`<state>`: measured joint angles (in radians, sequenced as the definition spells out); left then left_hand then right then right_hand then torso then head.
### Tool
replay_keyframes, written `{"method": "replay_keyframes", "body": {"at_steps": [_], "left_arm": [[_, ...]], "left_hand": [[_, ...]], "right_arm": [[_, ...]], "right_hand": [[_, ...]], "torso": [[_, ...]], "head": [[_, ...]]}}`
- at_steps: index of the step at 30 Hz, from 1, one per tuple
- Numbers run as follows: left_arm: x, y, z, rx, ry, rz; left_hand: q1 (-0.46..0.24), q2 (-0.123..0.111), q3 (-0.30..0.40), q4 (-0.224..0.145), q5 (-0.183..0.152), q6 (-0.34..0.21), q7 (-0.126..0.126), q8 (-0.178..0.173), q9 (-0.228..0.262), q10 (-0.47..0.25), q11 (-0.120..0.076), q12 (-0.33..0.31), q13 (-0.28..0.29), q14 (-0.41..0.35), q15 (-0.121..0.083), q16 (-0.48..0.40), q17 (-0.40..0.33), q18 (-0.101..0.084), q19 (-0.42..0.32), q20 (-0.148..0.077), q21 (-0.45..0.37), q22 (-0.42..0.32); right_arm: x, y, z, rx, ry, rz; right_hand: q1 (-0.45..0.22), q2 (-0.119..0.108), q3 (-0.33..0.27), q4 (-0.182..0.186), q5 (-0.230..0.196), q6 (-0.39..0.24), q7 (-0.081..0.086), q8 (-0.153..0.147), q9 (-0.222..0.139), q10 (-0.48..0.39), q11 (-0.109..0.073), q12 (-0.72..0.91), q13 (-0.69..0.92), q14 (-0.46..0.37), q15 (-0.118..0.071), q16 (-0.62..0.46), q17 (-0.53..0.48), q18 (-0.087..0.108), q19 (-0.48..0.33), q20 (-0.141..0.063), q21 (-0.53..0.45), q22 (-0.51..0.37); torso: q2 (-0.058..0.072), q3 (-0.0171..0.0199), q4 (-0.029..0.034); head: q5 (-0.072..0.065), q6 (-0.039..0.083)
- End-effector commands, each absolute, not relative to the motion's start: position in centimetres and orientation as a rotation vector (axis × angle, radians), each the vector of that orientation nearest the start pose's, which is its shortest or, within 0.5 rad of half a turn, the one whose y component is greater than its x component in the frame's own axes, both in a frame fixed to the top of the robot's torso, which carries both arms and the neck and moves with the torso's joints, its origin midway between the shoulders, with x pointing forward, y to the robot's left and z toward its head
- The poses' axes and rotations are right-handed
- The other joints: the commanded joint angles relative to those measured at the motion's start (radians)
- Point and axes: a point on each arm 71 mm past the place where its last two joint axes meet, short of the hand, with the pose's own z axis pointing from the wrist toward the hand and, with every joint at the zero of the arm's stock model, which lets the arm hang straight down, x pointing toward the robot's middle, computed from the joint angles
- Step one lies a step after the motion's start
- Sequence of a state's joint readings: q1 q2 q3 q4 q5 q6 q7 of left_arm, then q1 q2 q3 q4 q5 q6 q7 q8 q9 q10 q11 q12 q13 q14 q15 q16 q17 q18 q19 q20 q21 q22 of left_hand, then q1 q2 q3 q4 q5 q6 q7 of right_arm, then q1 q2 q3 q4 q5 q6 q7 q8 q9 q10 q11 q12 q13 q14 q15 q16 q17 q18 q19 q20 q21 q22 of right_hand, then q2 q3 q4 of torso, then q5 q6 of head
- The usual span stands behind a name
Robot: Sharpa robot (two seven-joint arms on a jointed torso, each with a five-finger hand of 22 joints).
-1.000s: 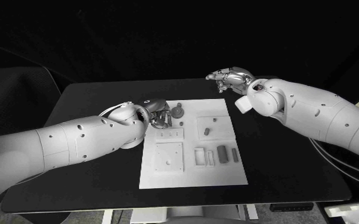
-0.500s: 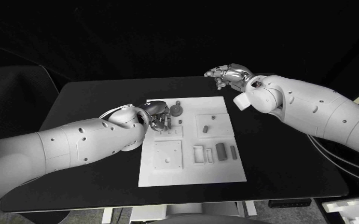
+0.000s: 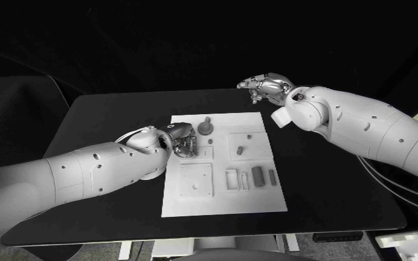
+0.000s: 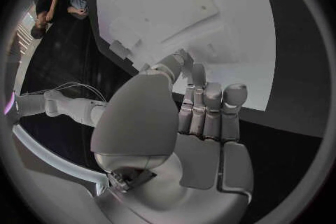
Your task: Assemble the parts on the task board
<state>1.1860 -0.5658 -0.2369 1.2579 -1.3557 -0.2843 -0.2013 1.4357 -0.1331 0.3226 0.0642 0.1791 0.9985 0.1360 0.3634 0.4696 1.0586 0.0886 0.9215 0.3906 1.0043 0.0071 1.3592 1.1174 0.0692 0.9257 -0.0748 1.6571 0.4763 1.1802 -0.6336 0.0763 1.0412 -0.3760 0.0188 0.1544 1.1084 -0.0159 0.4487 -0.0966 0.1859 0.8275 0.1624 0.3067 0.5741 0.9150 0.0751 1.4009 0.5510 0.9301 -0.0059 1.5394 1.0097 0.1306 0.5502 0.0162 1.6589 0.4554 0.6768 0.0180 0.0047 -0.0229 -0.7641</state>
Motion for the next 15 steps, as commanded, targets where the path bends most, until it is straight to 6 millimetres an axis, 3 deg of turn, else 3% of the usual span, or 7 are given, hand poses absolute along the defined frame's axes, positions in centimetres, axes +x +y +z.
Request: {"method": "replay_keyframes", "body": {"at_steps": [1, 15], "left_arm": [[49.61, 14.07, -27.73, 0.170, 1.919, -0.543], [49.73, 13.90, -27.77, 0.175, 1.920, -0.532]], "left_hand": [[0.004, 0.006, 0.003, -0.002, 0.006, 0.017, 0.011, 0.006, 0.019, 0.006, -0.001, -0.007, -0.001, 0.009, -0.001, 0.007, 0.001, 0.108, 0.004, -0.004, 0.052, 0.001], [0.005, 0.007, 0.004, -0.003, 0.006, 0.017, 0.011, 0.005, 0.019, 0.006, -0.001, -0.007, -0.001, 0.009, -0.001, 0.007, 0.001, 0.108, 0.004, -0.004, 0.052, 0.001]], "right_arm": [[56.65, -22.96, -19.34, 0.846, 1.716, 1.353], [56.58, -22.86, -19.29, 0.844, 1.718, 1.356]], "right_hand": [[0.000, -0.009, -0.005, -0.002, -0.003, -0.004, 0.002, 0.003, -0.001, -0.006, 0.003, 0.005, 0.001, -0.002, -0.002, 0.001, 0.002, 0.000, -0.008, -0.002, 0.100, -0.001], [0.000, -0.009, -0.004, -0.002, -0.003, -0.004, 0.002, 0.003, -0.001, -0.006, 0.003, 0.005, 0.002, -0.002, -0.002, 0.002, 0.002, 0.000, -0.008, -0.002, 0.100, -0.001]], "torso": [[0.000, -0.0007, 0.0013], [0.000, 0.0001, -0.0005]], "head": [[-0.001, 0.000], [-0.004, 0.001]]}}
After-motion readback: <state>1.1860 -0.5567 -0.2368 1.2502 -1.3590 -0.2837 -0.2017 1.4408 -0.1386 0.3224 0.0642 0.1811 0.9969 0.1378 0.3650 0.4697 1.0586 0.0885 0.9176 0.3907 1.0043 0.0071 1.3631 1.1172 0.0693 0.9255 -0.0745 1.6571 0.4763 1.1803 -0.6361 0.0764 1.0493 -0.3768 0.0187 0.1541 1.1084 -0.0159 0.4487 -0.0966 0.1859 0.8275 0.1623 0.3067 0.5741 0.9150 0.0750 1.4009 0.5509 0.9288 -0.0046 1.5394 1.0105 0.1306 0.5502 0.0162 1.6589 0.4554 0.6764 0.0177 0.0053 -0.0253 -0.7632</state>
